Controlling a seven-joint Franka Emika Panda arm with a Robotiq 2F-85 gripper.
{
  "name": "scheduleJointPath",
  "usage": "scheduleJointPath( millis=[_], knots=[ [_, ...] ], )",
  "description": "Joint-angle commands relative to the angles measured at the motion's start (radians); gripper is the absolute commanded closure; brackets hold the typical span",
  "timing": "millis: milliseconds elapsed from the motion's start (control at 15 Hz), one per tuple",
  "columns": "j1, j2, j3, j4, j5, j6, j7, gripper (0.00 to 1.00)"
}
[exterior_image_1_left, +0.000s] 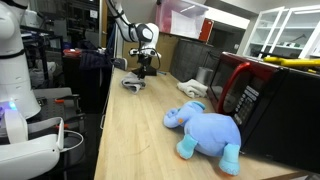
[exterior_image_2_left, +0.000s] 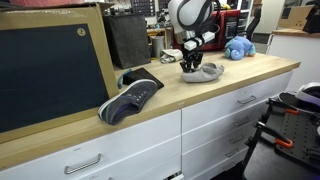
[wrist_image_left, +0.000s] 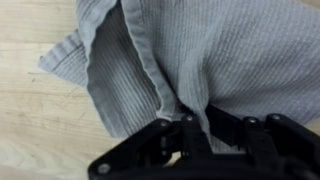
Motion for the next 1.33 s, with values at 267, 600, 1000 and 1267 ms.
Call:
scheduleJointPath(
  millis=[267, 600, 1000, 1267],
  knots=[
    [0.021, 0.192, -0.087, 0.234, -0.022, -0.023, 0.202, 0.97],
    [-0.028, 0.267, -0.166, 0.338, -0.02, -0.058, 0.277, 0.97],
    [-0.108, 0.305, -0.227, 0.413, 0.003, -0.118, 0.308, 0.97],
    [-0.145, 0.259, -0.218, 0.386, 0.028, -0.134, 0.283, 0.63]
  ],
)
